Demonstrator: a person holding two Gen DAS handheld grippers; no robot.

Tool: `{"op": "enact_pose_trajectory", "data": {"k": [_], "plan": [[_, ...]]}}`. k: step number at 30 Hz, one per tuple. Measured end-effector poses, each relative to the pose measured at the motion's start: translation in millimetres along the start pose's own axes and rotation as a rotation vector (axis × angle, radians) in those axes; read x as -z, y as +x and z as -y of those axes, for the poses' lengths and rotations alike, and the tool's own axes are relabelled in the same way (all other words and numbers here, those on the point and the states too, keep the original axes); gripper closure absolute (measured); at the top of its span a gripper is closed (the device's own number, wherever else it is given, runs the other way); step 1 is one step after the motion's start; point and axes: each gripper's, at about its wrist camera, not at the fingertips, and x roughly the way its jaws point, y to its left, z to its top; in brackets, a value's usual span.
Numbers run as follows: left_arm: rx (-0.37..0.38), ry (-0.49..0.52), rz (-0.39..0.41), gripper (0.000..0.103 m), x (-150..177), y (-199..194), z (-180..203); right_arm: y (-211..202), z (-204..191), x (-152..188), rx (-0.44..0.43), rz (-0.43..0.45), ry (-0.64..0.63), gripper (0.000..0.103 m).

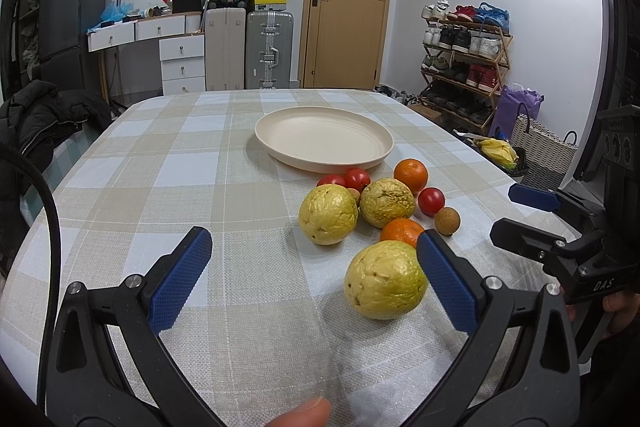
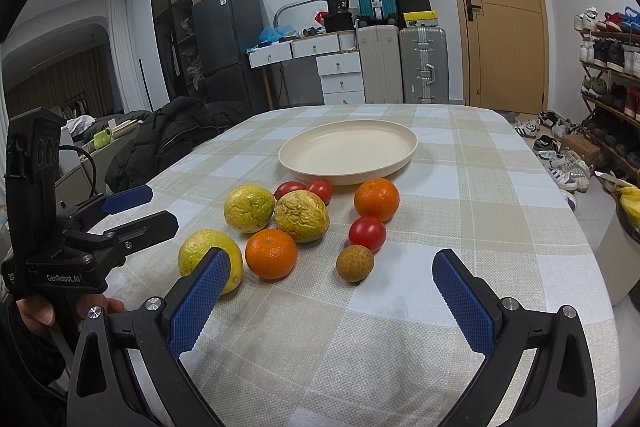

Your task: Organize fruits

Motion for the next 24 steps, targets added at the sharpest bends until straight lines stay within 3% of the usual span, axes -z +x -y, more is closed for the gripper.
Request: {"op": "enact_pose_trajectory", "data": {"k": [12,17,24], "plan": [[-0.011,0.008,-0.004,0.001,2,3,1,3,9,-7,0.036,-0.019,0.027,0.000],[0.000,-0.001,-0.024,0.001,2,5,0,-3,11,-14,0.086,0.032,0.013,0.000],[0.007,-0.022,-0.046,0.001,0,8,-5,10,23,-22,0.067,-0.050,0.060,0.000]]}}
